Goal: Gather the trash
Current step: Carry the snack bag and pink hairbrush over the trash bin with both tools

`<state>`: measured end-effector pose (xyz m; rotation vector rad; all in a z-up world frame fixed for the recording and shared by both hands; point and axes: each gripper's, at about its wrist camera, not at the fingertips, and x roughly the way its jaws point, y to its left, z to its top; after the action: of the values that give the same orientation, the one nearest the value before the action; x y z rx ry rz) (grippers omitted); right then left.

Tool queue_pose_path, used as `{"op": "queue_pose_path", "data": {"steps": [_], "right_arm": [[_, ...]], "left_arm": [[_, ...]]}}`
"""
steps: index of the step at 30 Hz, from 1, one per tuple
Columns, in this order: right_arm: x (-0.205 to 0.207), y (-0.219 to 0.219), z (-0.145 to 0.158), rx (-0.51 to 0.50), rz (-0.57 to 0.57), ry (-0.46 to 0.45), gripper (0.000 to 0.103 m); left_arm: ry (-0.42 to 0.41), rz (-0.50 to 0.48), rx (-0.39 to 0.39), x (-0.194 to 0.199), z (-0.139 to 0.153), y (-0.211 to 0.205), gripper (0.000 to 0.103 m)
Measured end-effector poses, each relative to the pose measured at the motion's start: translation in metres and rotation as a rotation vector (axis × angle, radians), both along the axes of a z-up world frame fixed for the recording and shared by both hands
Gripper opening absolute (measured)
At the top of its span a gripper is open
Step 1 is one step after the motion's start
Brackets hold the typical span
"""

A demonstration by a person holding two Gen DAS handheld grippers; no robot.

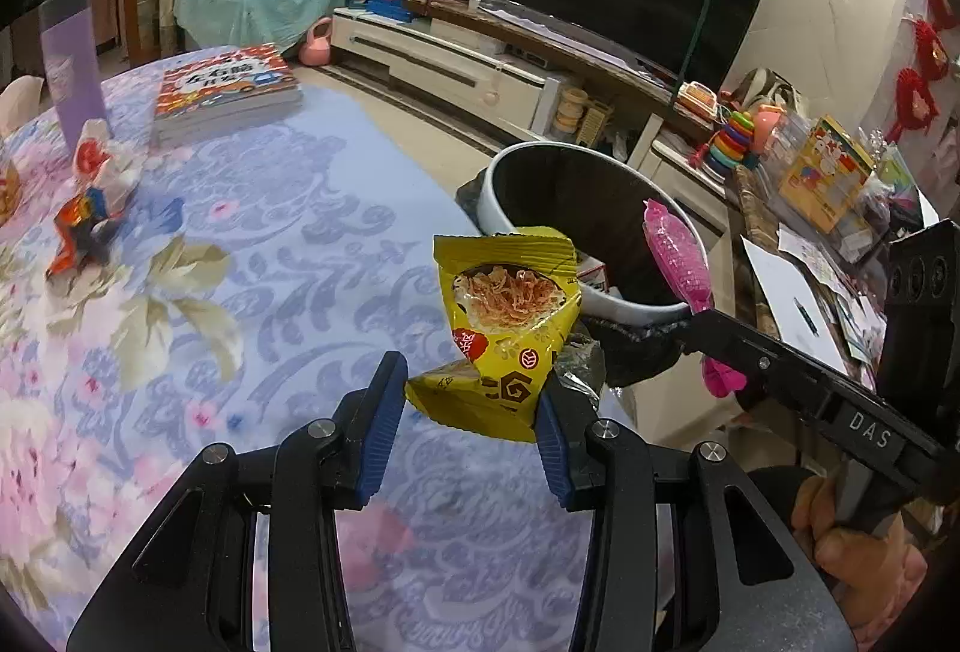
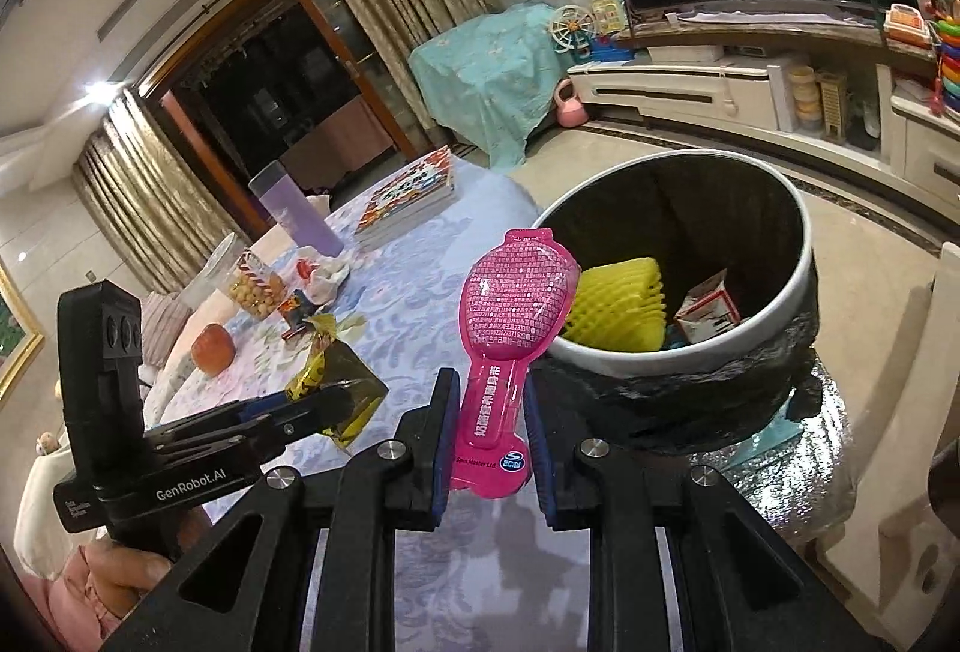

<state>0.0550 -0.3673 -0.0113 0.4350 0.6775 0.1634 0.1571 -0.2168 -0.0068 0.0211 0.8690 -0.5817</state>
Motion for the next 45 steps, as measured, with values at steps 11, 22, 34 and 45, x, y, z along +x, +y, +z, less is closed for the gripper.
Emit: {"op": "queue_pose_path", "data": {"steps": [11, 22, 34, 45], "right_arm": [[0.008, -0.023, 0.002, -0.014, -0.034, 0.002, 0.022], [0.018, -0.048, 0.003, -0.02, -0.075, 0.007, 0.022], [0.033, -0.067, 0.007, -0.033, -0.098, 0.012, 0.022], [0.042, -0.076, 0.007, -0.037, -0.109, 0.026, 0.022]], "left_arm": [[-0.007, -0.038, 0.007, 0.016, 0.003, -0.03, 0.04], [-0.011, -0.057, 0.013, 0.033, 0.006, -0.053, 0.04], [-0.026, -0.094, 0.029, 0.044, 0.014, -0.082, 0.04], [-0.022, -0.111, 0.049, 0.052, 0.013, -0.102, 0.04]]}}
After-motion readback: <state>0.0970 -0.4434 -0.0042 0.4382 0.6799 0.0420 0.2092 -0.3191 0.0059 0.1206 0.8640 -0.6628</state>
